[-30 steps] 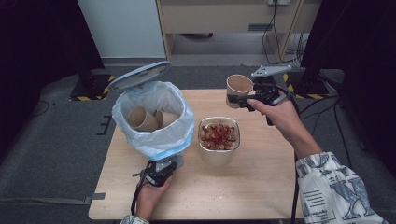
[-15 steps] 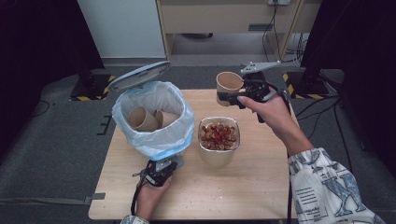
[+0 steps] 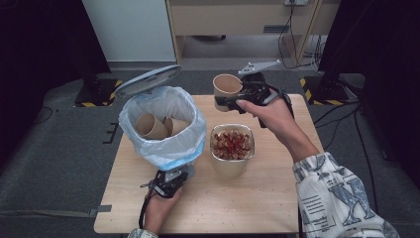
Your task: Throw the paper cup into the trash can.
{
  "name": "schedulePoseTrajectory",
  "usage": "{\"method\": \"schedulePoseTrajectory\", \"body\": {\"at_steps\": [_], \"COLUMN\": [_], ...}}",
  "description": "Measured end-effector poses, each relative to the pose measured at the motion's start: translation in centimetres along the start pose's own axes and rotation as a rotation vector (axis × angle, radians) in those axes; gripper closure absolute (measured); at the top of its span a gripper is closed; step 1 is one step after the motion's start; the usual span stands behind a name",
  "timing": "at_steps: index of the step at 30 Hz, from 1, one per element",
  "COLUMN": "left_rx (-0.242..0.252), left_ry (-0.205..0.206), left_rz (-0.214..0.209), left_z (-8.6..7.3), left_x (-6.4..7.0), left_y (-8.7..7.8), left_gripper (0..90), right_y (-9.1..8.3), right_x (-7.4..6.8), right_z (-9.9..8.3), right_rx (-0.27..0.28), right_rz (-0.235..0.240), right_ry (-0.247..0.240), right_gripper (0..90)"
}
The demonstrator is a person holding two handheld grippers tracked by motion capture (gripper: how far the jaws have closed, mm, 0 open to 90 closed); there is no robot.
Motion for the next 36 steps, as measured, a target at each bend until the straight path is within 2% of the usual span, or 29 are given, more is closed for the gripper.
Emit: {"method": "schedulePoseTrajectory", "body": {"at_steps": [17, 30, 36], "left_rx": [0.001, 0.001, 0.002], "left_ry": [0.001, 0.0, 0.0], "left_rz": [-0.003, -0.001, -0.003], "left_z": [0.0, 0.0, 0.0], "left_x": [0.0, 0.0, 0.0], "left_y": [0.0, 0.0, 0.0], "left_gripper": [89.6, 89.6, 89.6], "right_y": [3.7, 5.6, 6.6], "right_x": [-2.9, -4.7, -5.0], "right_z": [1.9, 2.5, 2.6], "right_rx": [0.004, 0.002, -0.007], "right_rz": [0.073, 0.098, 0.099], "right_ry": [-0.021, -0.043, -0.042], "right_gripper": [30.7, 30.4, 30.3]}}
Point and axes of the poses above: each handheld gripper's, and its own axes: y roughly forward along the jaws, z roughly out of its top, x roughly to its right, the point moved 1 cm from there along y, roughly forward along the jaws, and after that the axes turned 7 degrees about -x, right-handed, at the moved point
